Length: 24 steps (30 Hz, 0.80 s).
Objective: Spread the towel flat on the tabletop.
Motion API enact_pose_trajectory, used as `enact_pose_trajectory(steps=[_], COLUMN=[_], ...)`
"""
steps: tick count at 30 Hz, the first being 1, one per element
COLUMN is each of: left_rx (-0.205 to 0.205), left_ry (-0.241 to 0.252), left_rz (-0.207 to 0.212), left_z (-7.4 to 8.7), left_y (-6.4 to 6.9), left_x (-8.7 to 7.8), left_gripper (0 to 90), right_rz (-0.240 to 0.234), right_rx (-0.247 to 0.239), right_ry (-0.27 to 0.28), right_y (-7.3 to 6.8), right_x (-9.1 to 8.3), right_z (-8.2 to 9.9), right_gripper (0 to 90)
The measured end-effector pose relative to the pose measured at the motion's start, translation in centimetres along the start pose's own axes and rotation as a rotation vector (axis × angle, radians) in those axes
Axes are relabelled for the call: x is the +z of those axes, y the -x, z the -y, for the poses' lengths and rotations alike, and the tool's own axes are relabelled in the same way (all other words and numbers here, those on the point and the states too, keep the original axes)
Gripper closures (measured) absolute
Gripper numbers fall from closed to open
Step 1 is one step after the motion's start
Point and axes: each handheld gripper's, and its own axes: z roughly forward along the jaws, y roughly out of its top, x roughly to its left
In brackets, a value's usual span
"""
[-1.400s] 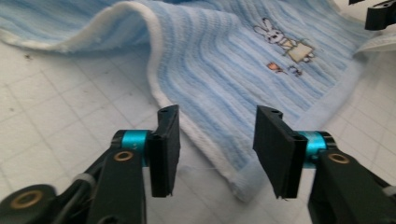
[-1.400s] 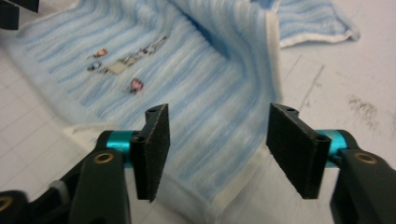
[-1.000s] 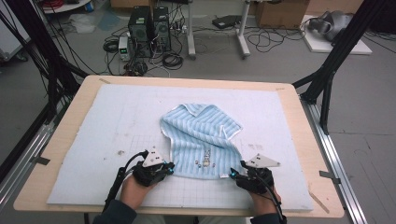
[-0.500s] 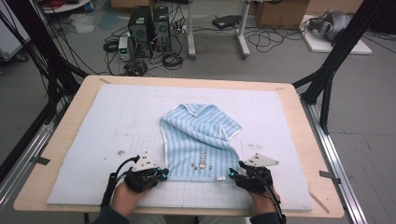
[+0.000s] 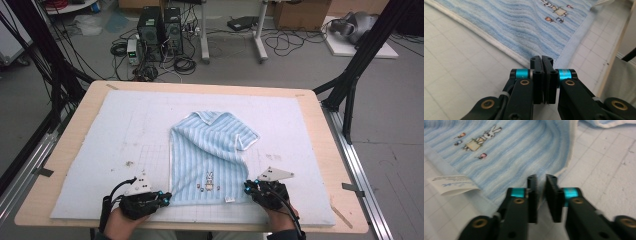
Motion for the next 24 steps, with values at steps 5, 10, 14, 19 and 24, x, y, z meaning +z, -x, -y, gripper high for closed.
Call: enact_pose_trajectory(steps=[5,10,14,19,24], left_rx=[-0.014,-0.003,0.01,-0.007,-0.024], left_ry=[0.008,0.002,0.028,0.104,0.12], left_rz=[0.033,0.075,0.099,0.013,-0.06], left_z=[0.6,1.1,0.8,-0.3,-2.1], left_y=[0.5,1.1,1.3,0.5,-0.9], left_x=[-0.6,-1.0,-1.1,-0.6,0.8], left_gripper=[87.4,87.3,81.3,48.8,45.1], right_rz=[-0.006,-0.03,-0.043,-0.042,-0.03], right_rx=[-0.041,-0.051,-0.054,-0.045,-0.009], right_ry=[-0.019,-0.009,-0.003,-0.003,0.037], right_y=[-0.5,-1.3,-1.8,-2.0,-1.7], right_x=[-0.9,-2.2,-3.5,-4.7,-4.9], right_z=[0.5,1.4,2.4,3.4,3.2], right_gripper=[87.4,87.5,87.6,87.5,65.8])
